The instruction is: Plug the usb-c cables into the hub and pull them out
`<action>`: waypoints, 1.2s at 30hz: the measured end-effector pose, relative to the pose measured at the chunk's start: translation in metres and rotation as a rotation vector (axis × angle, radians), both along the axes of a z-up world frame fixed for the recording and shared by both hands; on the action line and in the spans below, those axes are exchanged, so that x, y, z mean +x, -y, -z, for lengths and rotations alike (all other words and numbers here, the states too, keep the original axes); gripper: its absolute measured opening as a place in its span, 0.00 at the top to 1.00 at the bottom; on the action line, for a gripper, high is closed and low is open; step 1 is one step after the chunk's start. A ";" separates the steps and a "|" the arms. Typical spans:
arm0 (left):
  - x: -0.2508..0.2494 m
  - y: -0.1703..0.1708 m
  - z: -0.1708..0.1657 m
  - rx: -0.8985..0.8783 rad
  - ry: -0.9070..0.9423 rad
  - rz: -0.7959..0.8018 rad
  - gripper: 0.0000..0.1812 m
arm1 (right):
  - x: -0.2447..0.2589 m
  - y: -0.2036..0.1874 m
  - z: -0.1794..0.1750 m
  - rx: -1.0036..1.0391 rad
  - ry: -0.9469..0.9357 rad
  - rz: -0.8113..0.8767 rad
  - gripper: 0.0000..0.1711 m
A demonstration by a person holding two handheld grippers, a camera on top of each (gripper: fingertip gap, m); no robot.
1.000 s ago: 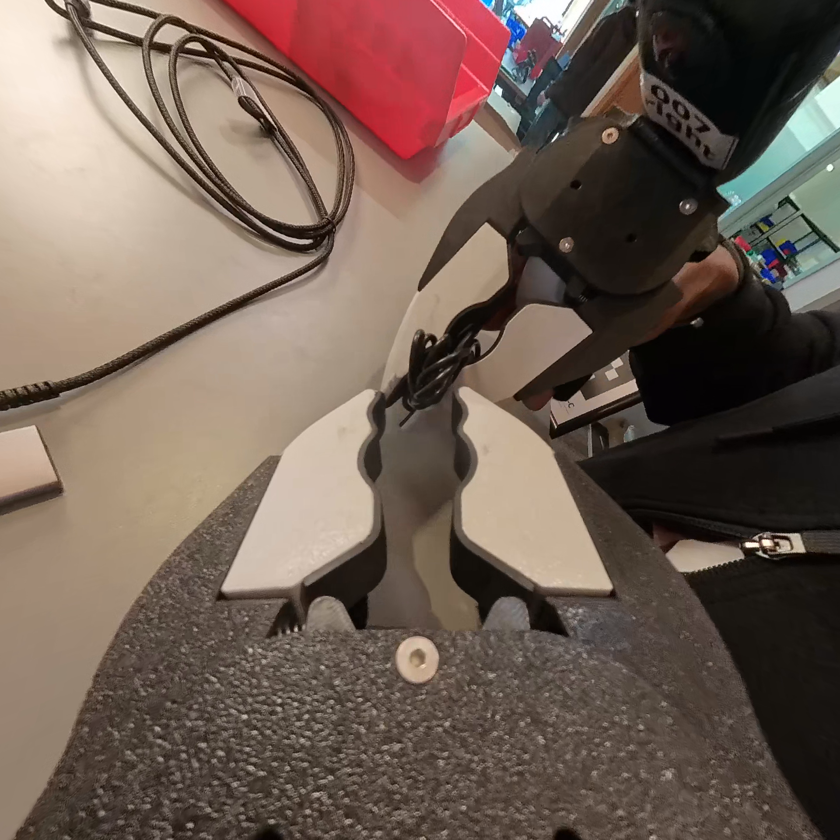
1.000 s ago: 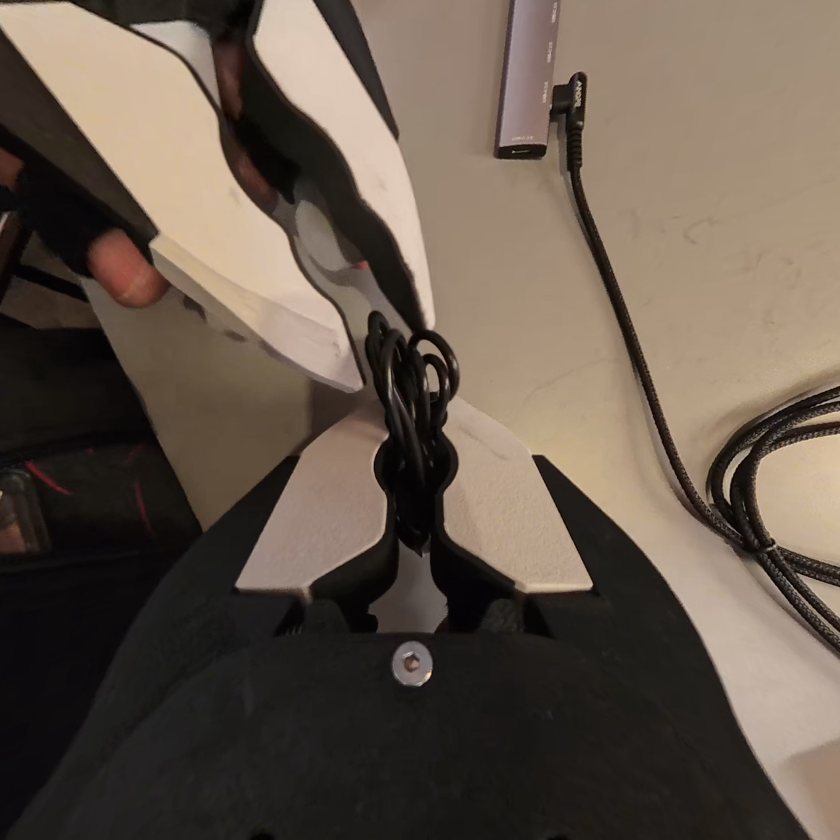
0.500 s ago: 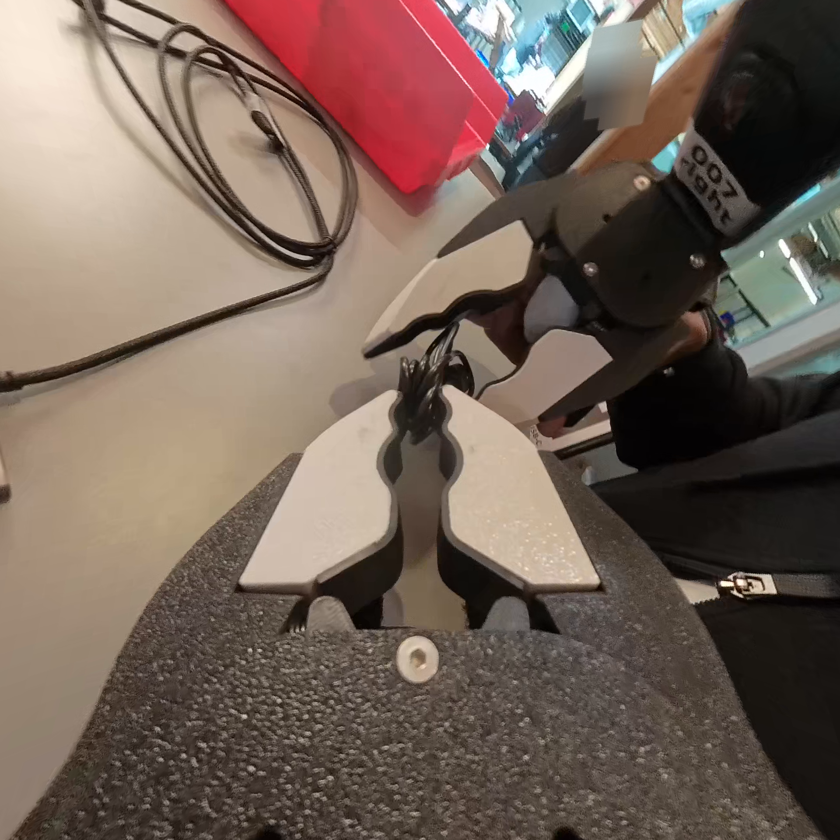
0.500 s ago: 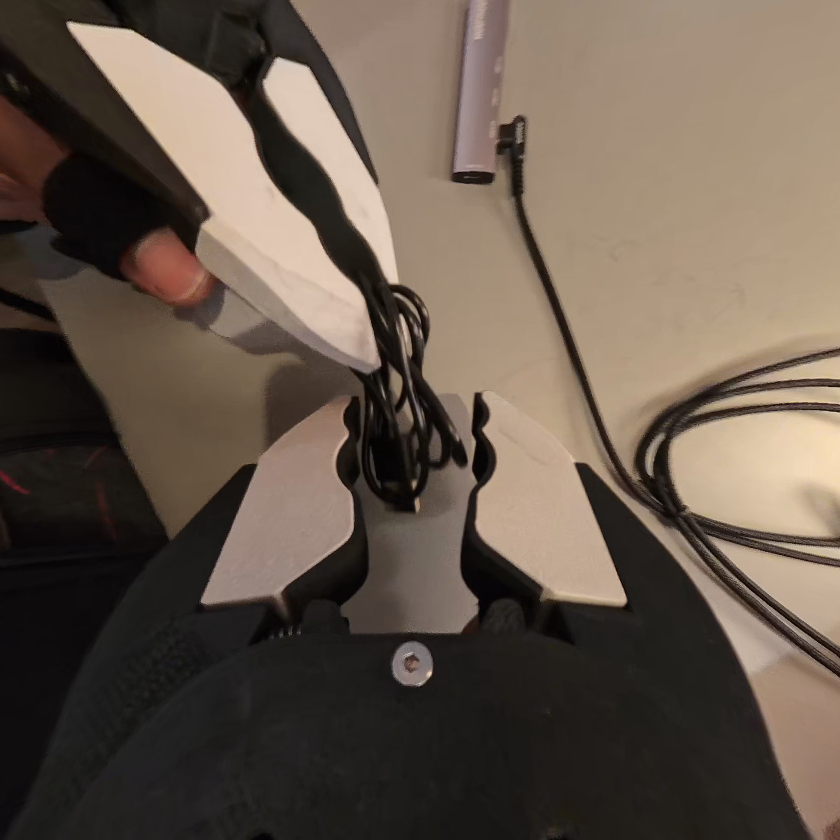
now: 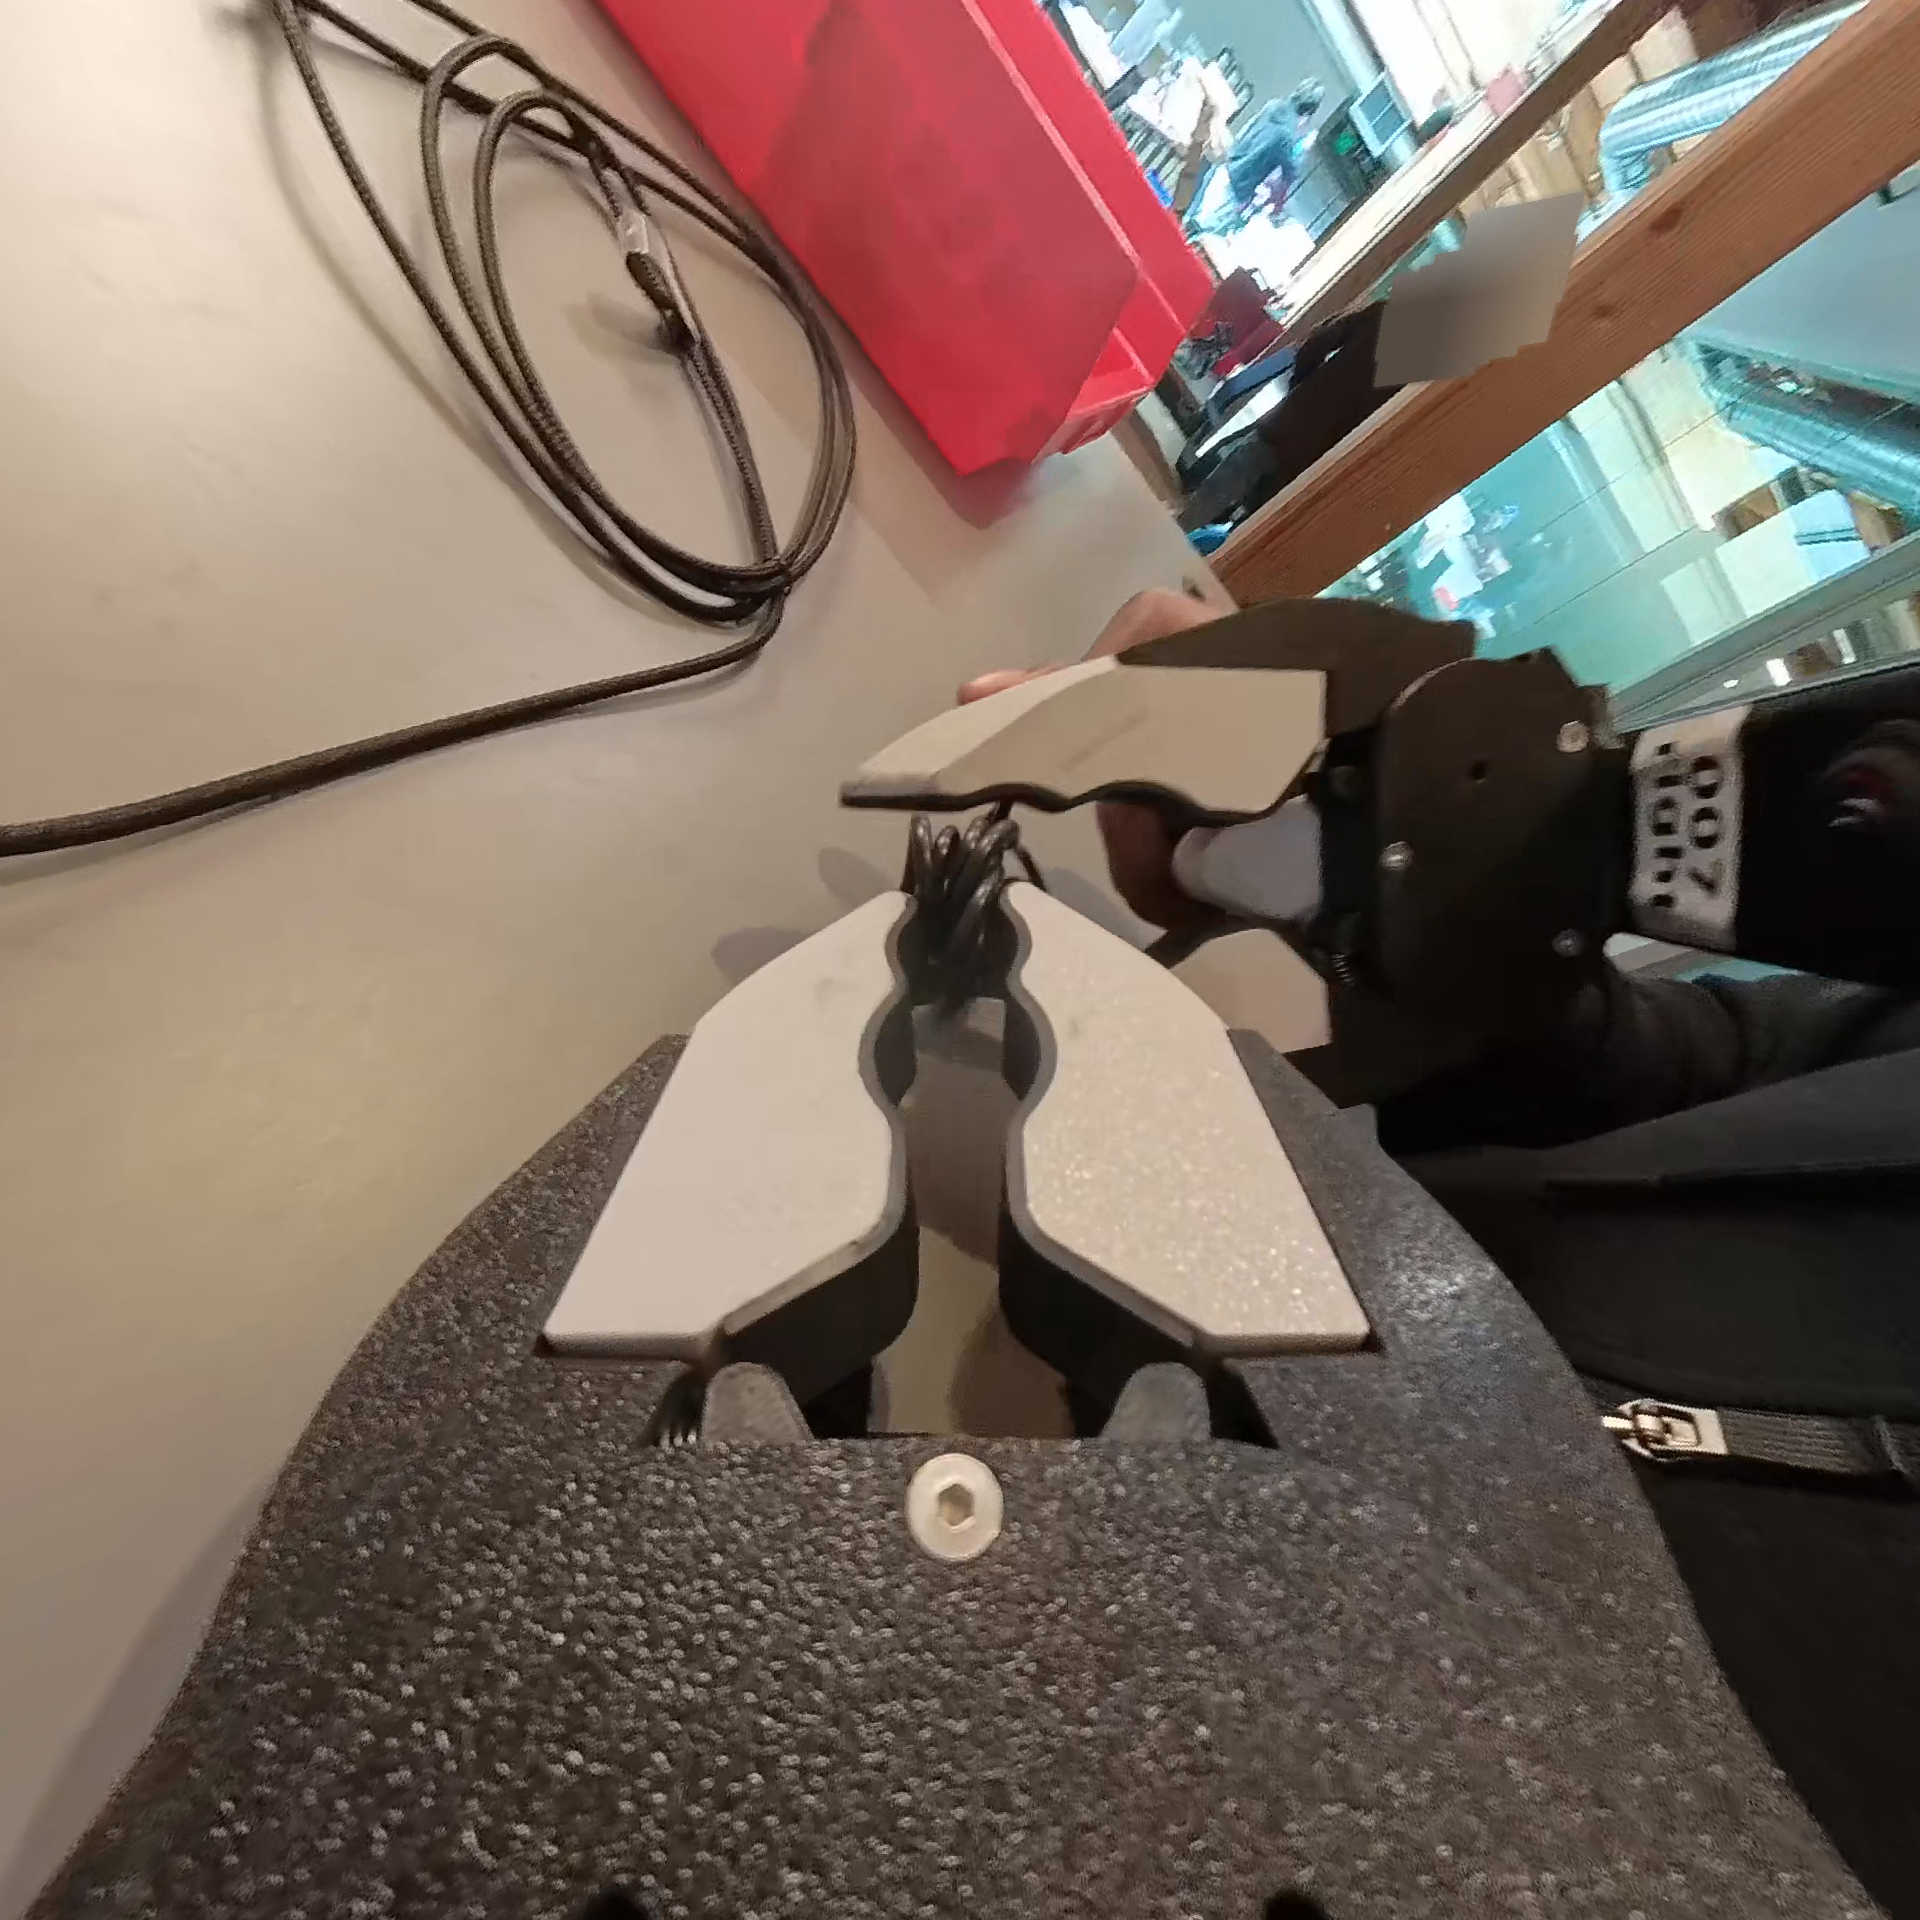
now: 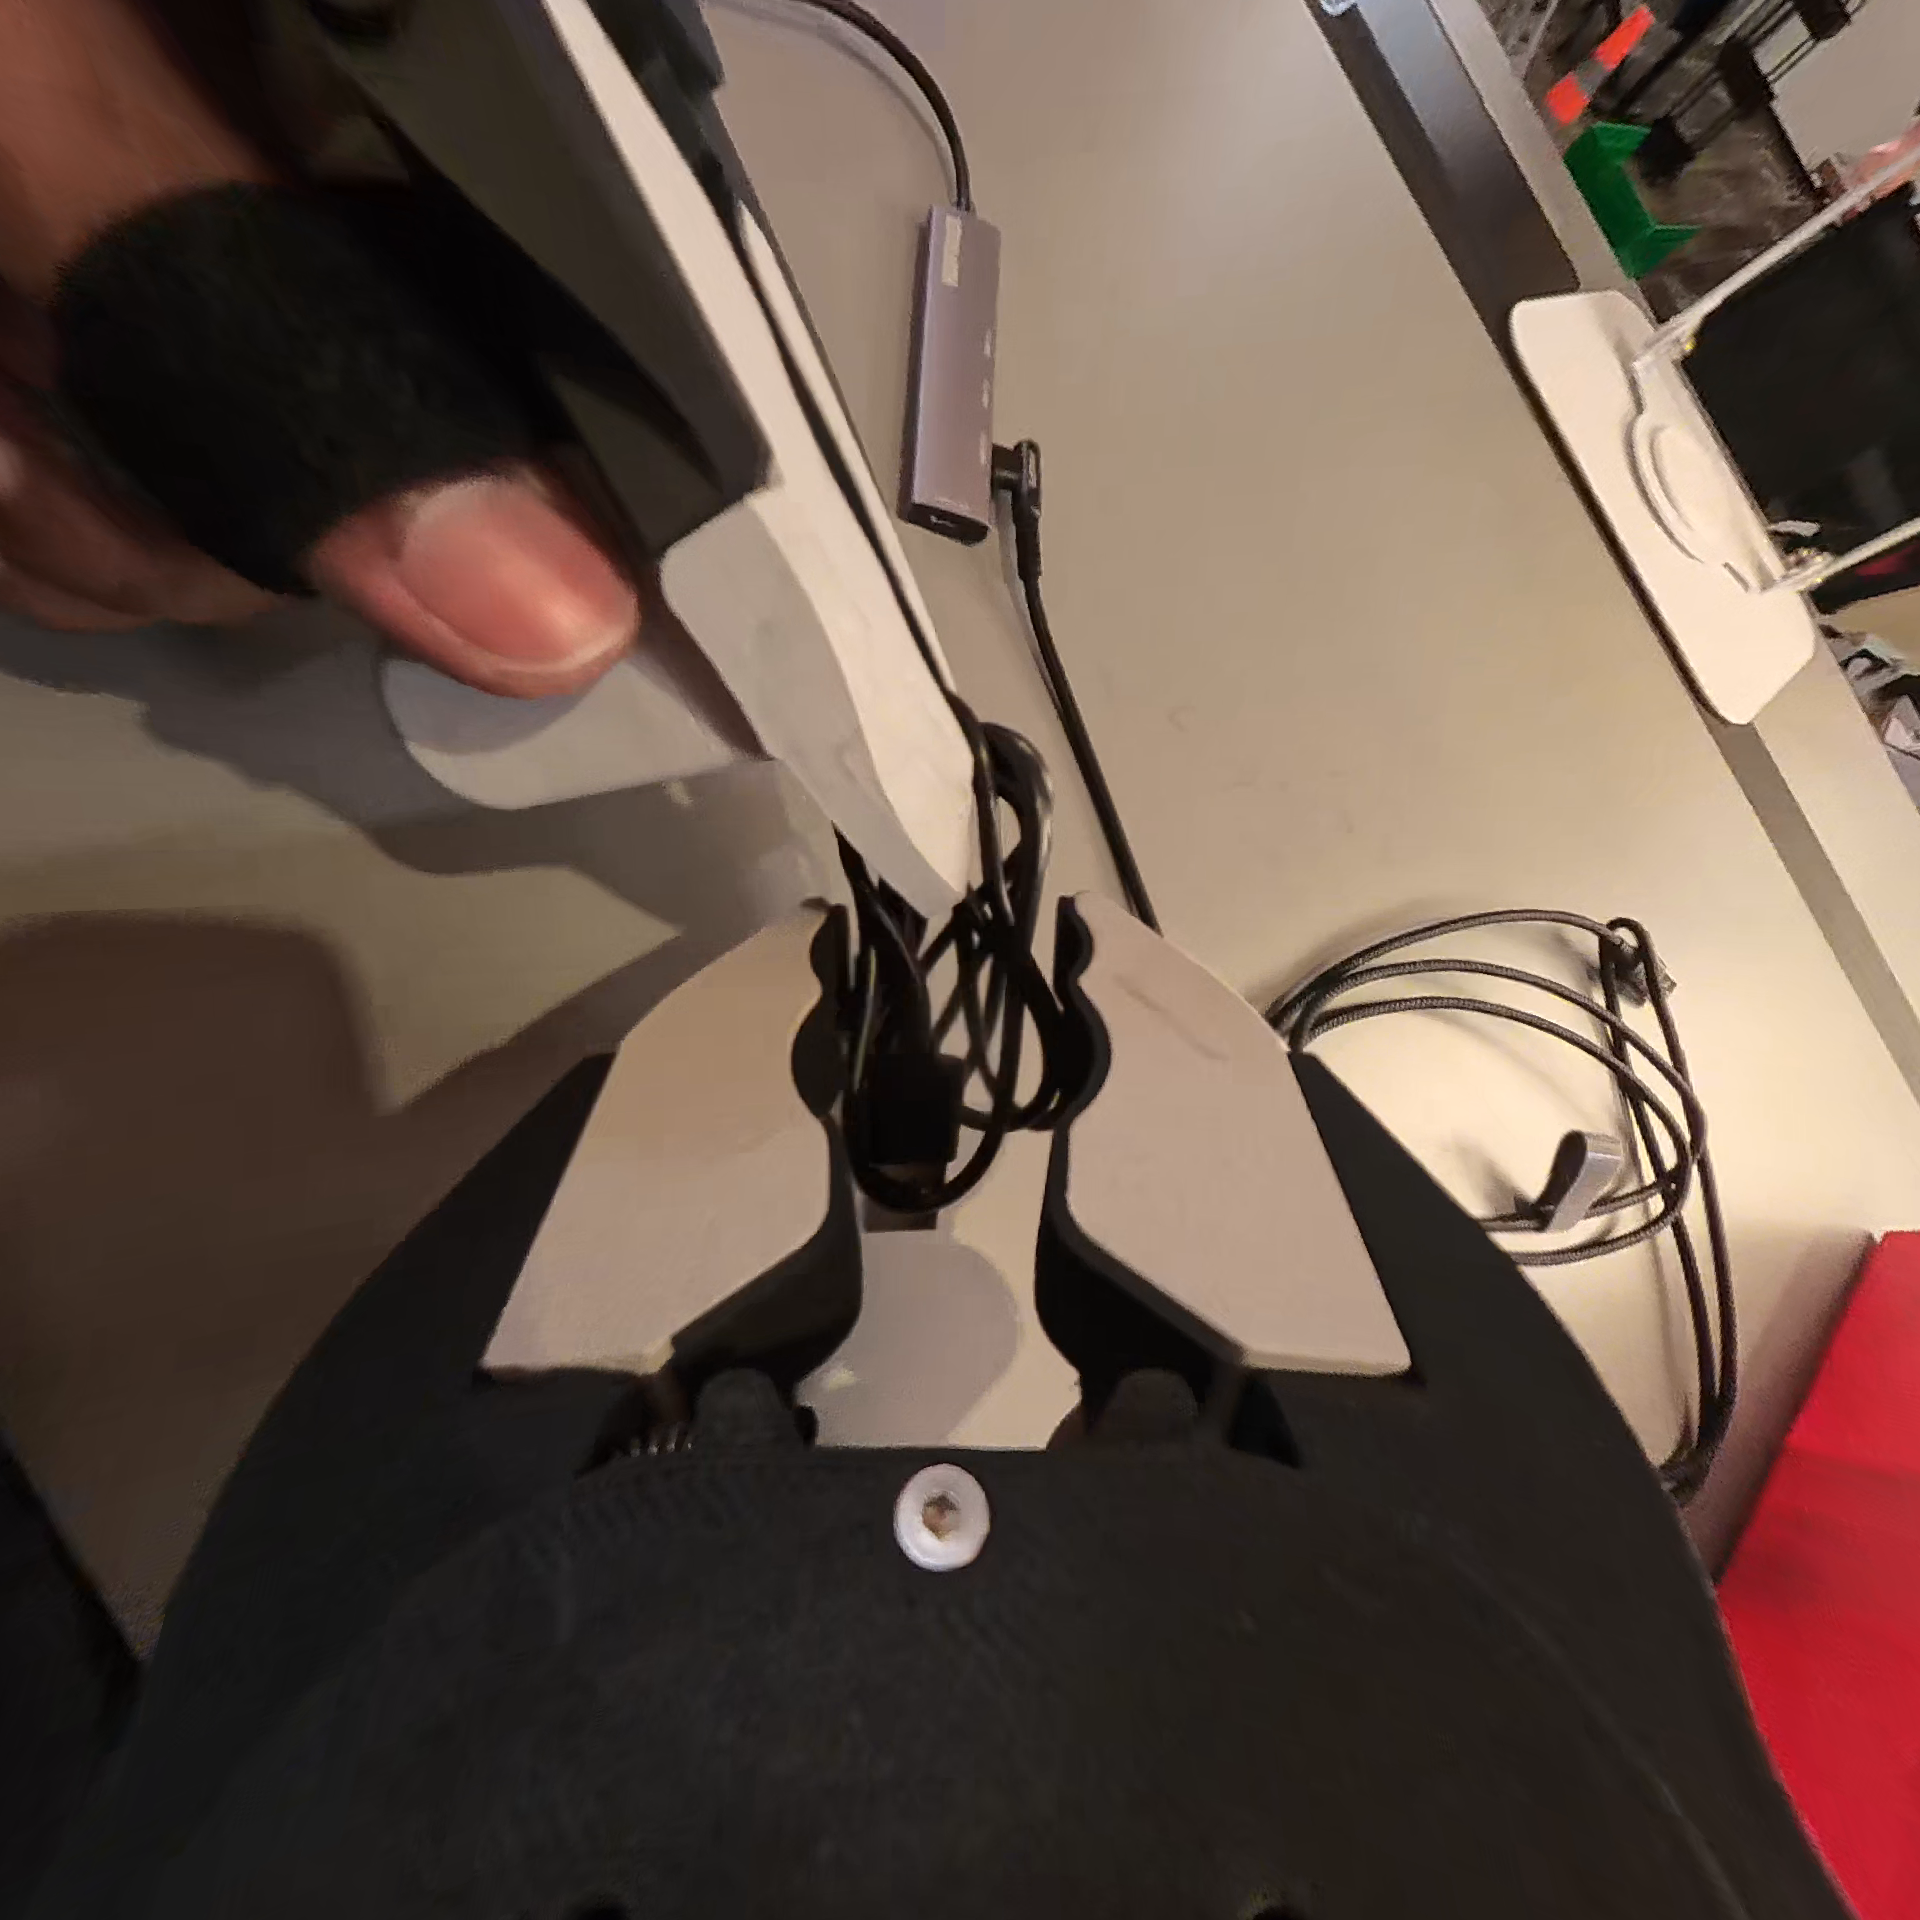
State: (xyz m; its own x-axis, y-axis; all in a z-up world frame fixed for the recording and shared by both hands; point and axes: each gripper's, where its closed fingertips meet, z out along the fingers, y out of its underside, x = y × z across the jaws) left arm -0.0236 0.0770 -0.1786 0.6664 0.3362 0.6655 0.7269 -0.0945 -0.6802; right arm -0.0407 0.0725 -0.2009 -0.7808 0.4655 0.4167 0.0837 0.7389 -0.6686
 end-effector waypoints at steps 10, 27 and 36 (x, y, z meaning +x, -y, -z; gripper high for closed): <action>0.003 -0.009 -0.009 0.109 0.025 0.030 0.93 | 0.001 -0.004 -0.002 -0.085 0.043 -0.010 0.90; -0.012 0.019 -0.027 0.250 -0.024 -0.028 0.88 | -0.019 -0.114 -0.068 -0.112 0.069 0.017 0.91; -0.016 0.032 -0.021 0.250 -0.007 -0.078 0.88 | -0.105 -0.327 -0.087 0.164 0.150 0.303 0.91</action>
State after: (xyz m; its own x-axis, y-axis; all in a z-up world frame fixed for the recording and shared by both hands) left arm -0.0401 0.0455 -0.1572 0.6499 0.2123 0.7298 0.7206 0.1330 -0.6804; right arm -0.1459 0.3993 -0.1141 -0.6760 0.6214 0.3962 0.4027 0.7617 -0.5075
